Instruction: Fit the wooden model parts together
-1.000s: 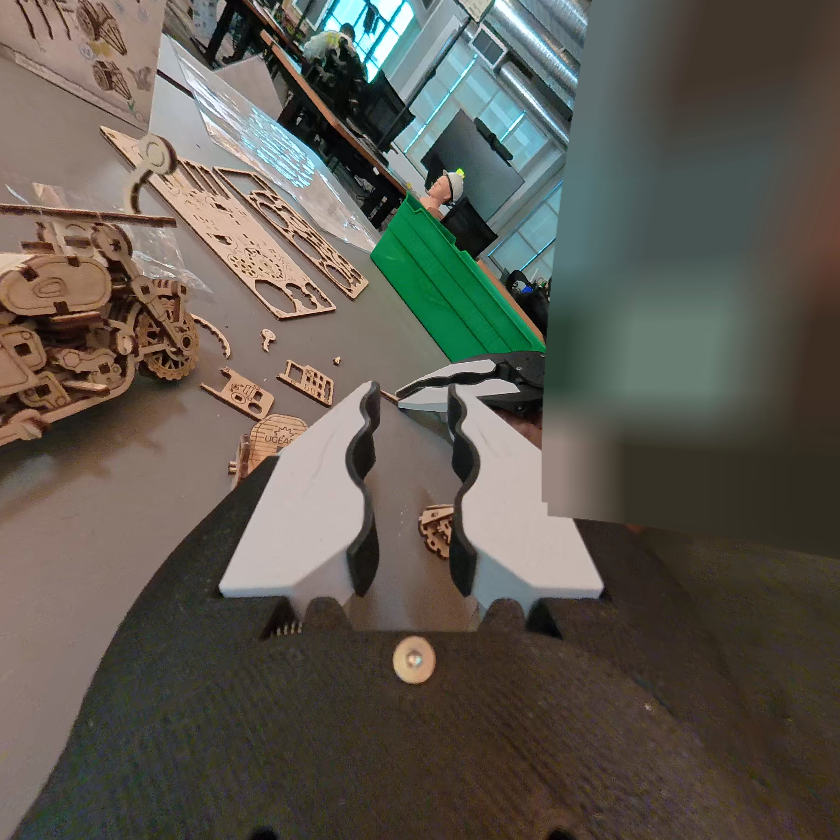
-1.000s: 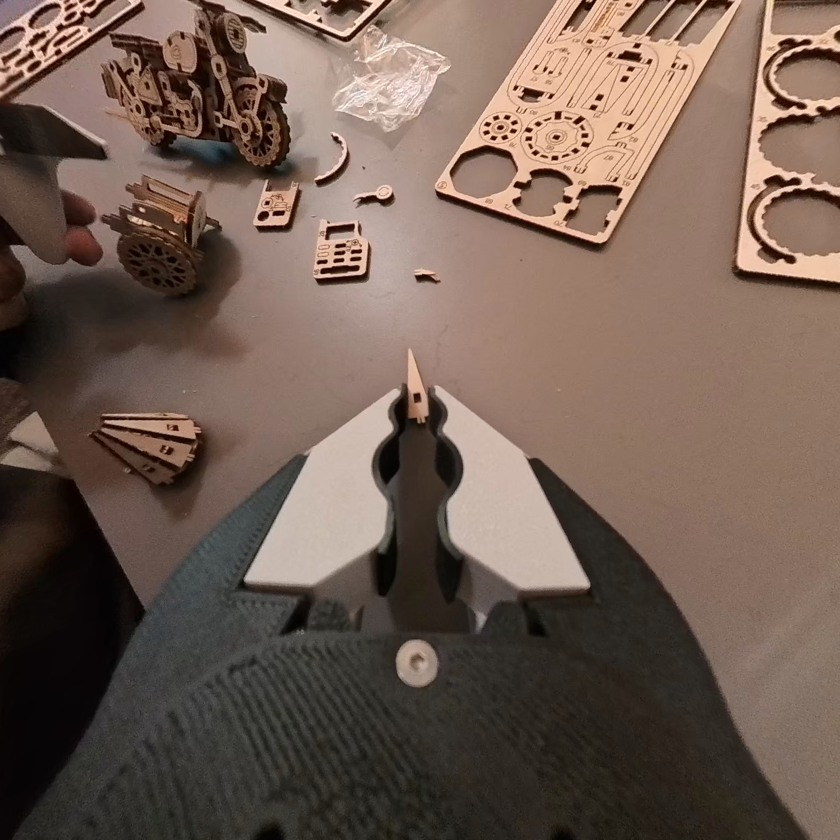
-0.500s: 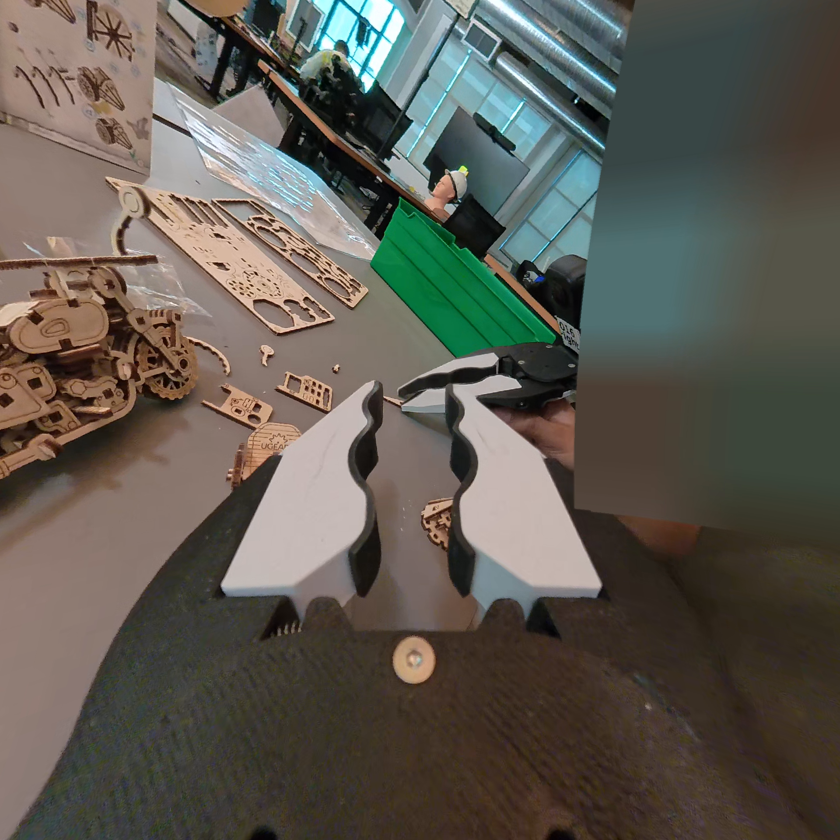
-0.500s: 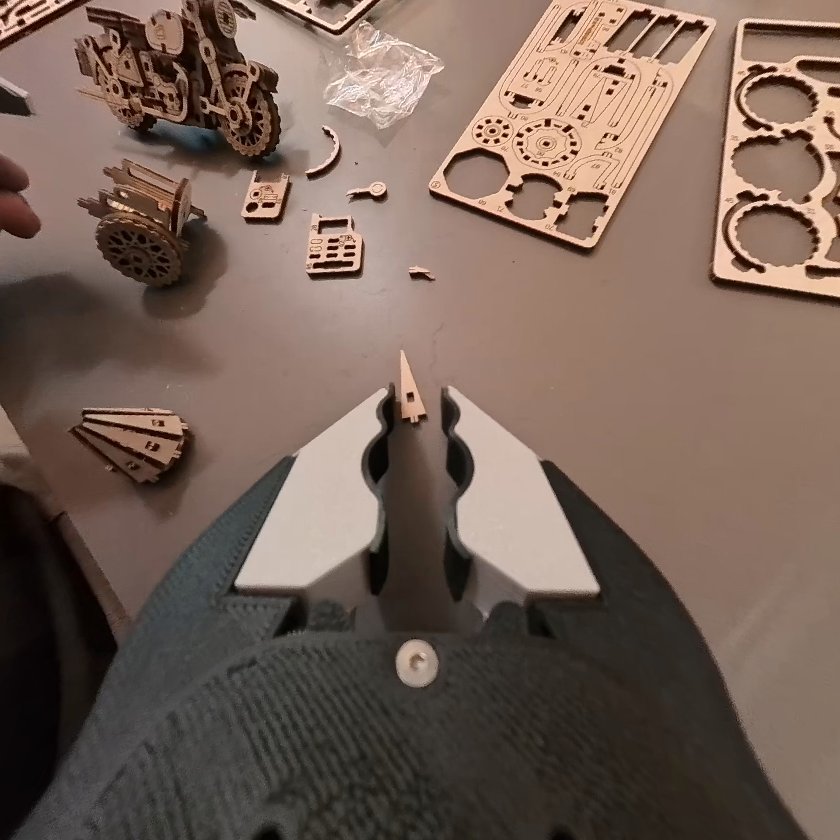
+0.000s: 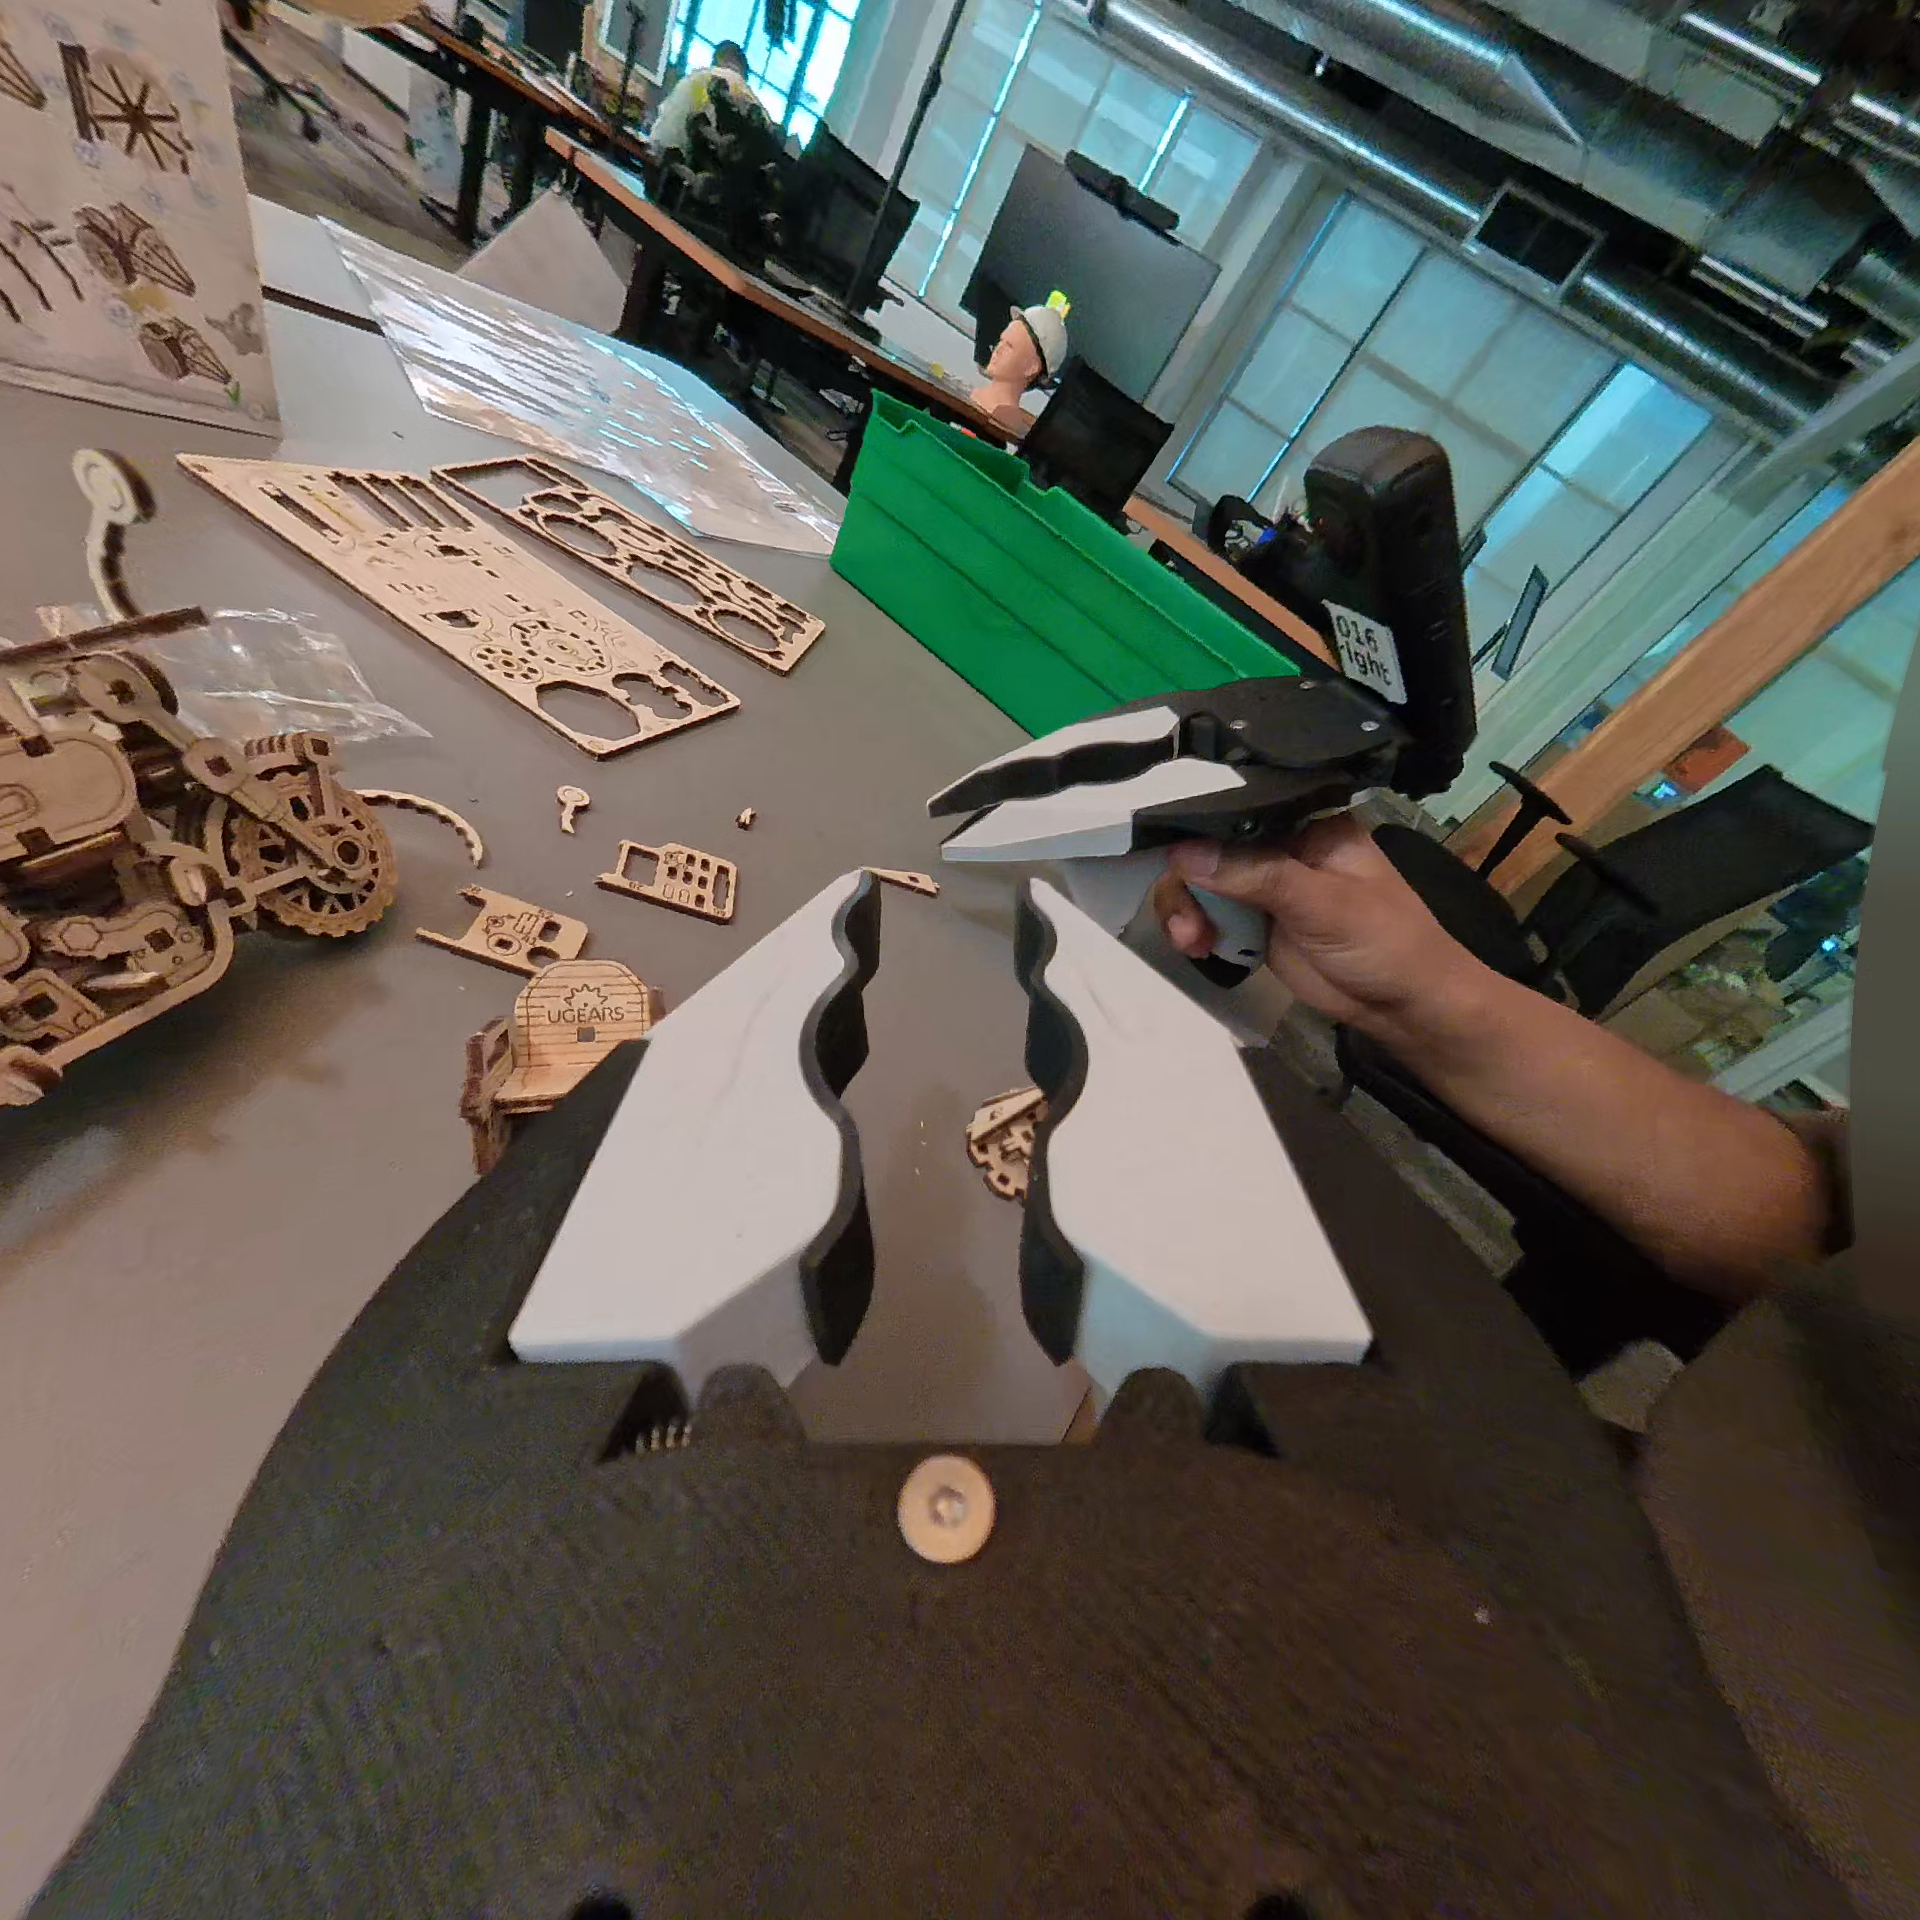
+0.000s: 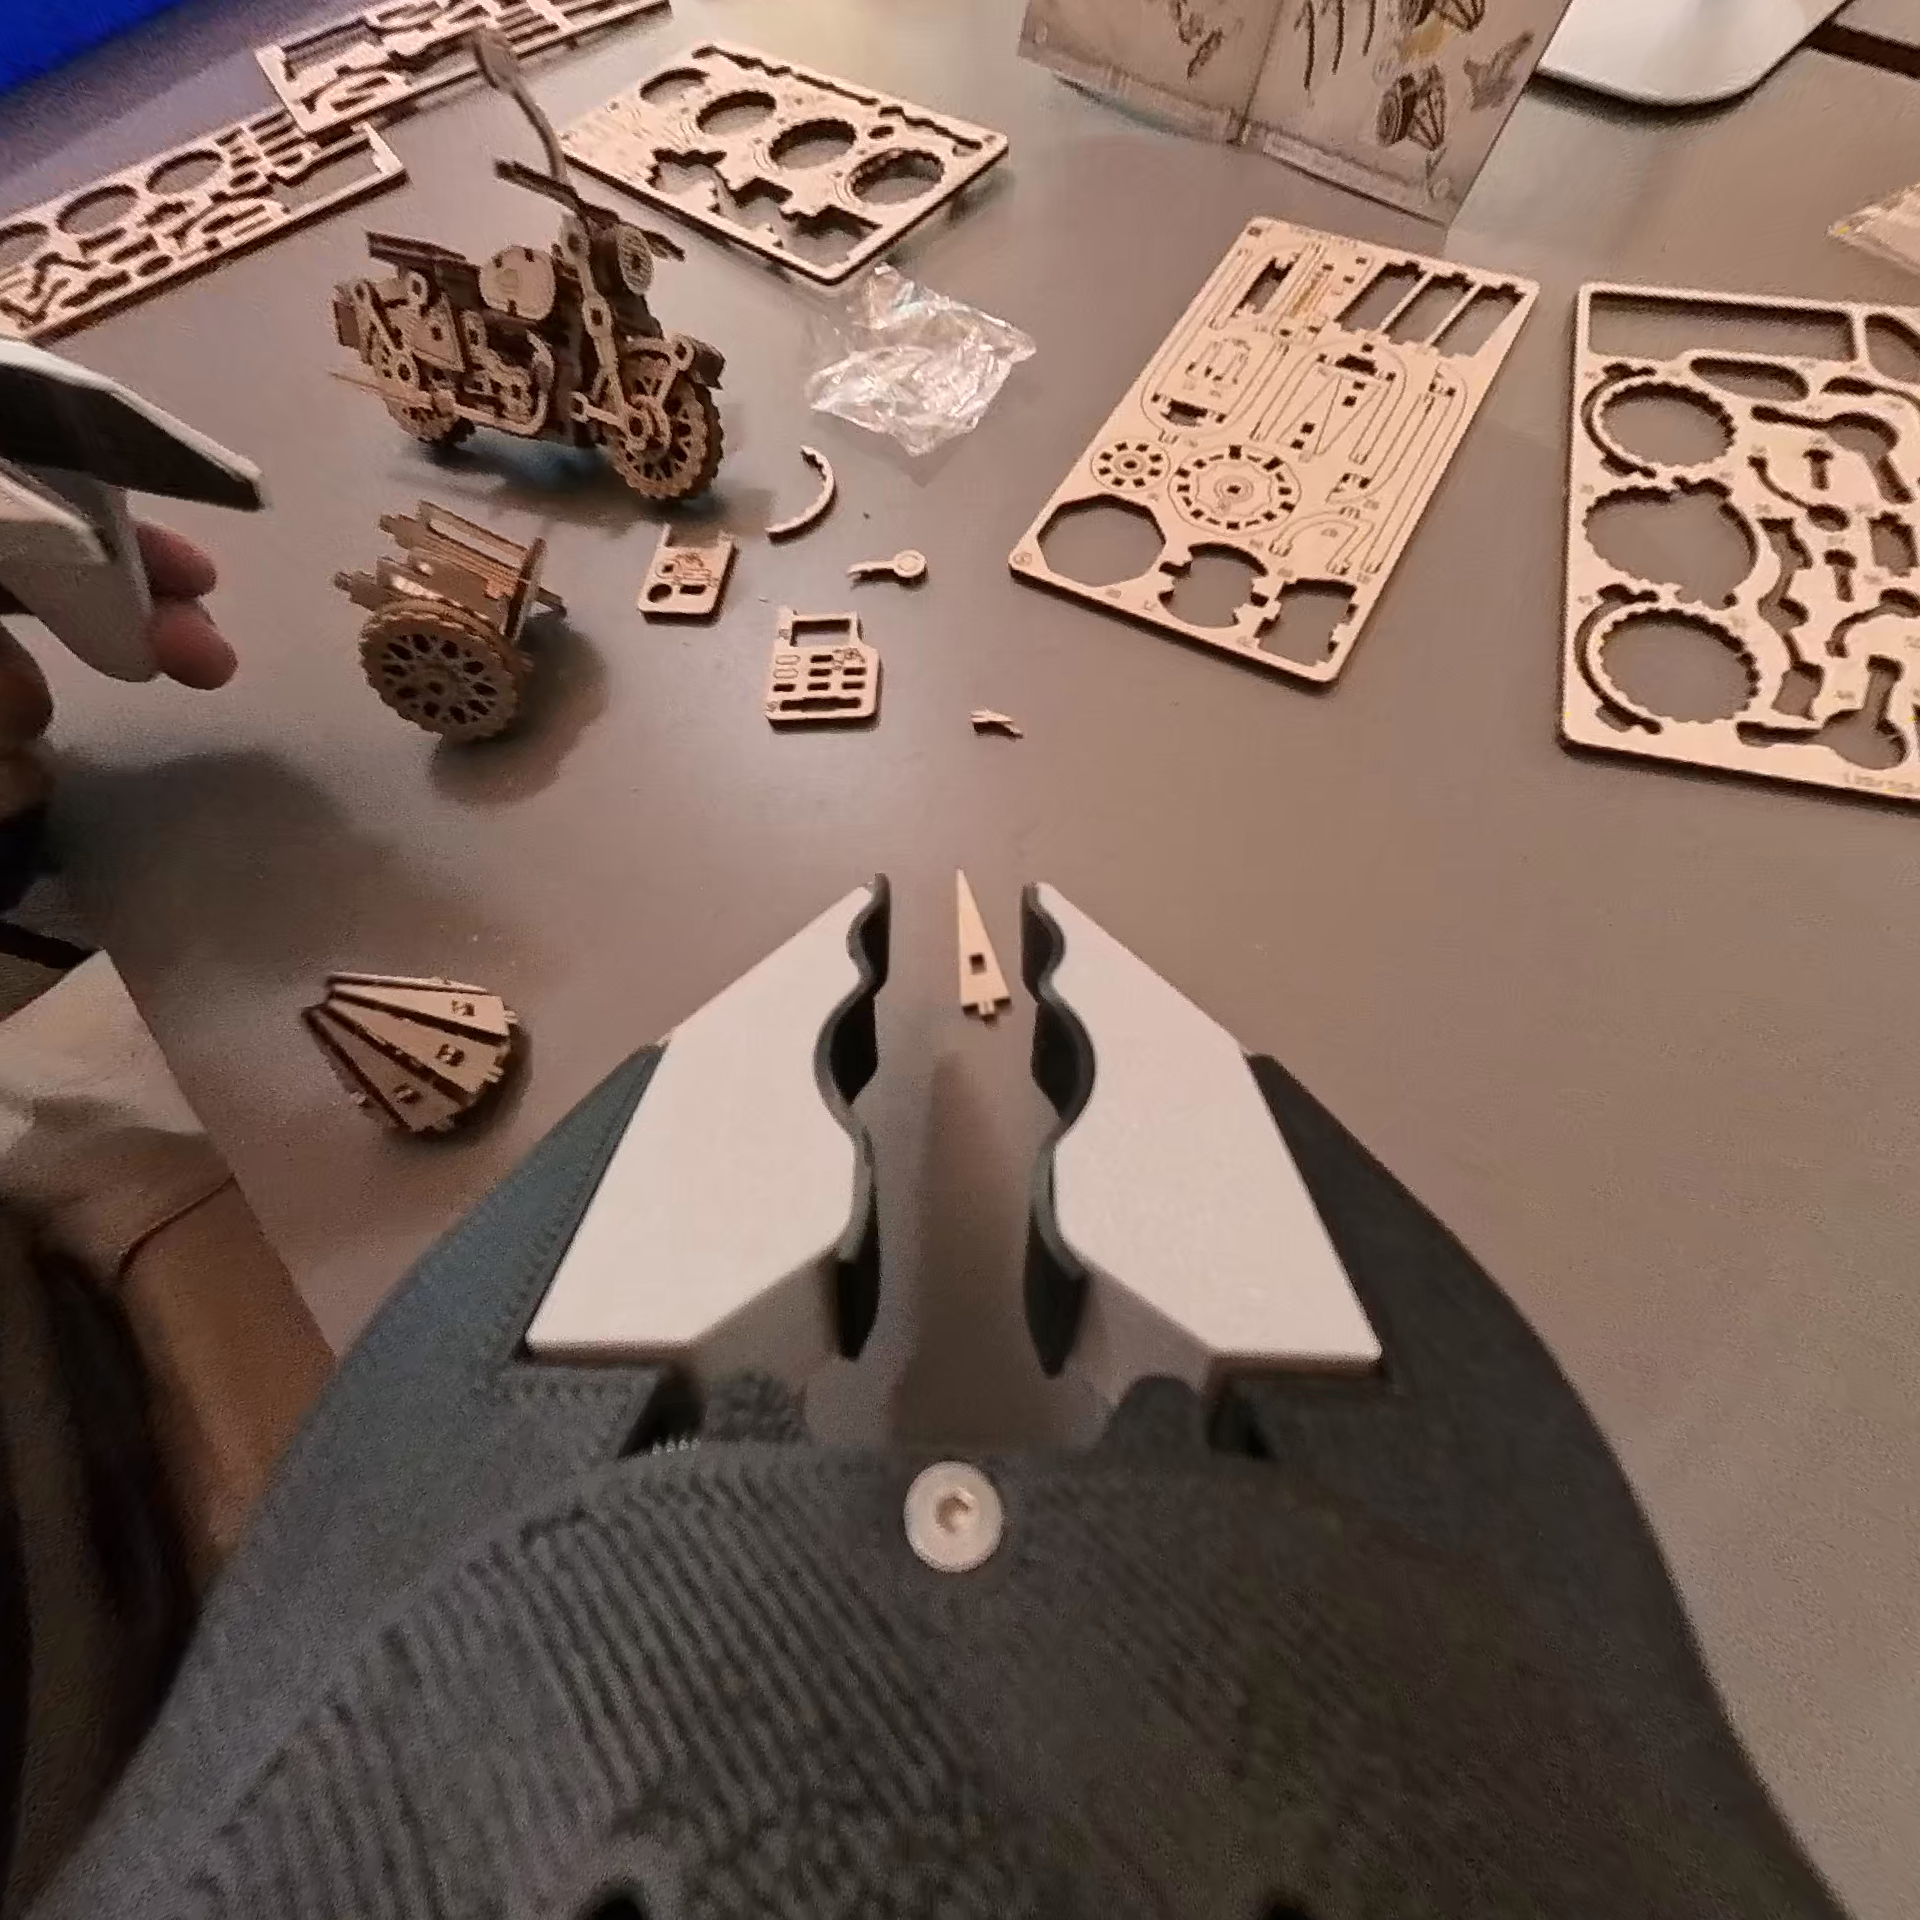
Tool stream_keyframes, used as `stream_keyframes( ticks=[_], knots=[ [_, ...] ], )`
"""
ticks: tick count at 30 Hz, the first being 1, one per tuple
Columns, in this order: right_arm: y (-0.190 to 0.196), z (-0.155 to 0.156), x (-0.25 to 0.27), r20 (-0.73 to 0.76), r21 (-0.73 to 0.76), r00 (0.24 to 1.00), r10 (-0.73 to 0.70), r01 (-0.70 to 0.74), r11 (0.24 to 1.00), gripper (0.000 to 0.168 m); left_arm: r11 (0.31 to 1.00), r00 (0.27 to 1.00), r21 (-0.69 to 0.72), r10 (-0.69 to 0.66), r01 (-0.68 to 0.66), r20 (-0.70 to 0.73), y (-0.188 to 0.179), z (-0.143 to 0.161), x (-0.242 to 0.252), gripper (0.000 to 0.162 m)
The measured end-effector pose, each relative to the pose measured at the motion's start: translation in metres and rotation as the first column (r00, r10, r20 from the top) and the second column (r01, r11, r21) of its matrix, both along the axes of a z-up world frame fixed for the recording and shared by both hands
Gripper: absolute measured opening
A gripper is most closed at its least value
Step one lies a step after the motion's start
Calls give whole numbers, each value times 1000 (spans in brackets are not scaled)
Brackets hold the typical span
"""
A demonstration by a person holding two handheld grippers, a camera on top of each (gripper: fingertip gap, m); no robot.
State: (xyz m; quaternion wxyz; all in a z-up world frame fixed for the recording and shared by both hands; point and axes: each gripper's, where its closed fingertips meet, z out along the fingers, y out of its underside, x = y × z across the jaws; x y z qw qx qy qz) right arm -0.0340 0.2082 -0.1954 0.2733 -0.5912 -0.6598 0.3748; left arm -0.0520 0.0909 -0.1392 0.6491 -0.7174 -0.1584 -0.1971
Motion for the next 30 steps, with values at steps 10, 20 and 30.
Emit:
stream_keyframes(
  ticks=[10, 20, 30],
  knots=[
    [-1, 8, 1, -41, -24, 999, -11, 10, 1000, 24, 1000, 999, -14, -19, 19, -28, 2, -3, 6, 22],
    [-1, 3, 2, -22, -29, 1000, -6, 5, 1000, 24, 999, 999, -25, -32, 32, -25, 5, -5, 8, 22],
    [-3, -2, 1, -2, -60, 1000, 1, -1, 998, 24, 999, 999, -29, -39, 39, 10, 5, -7, 7, 22]
  ],
)
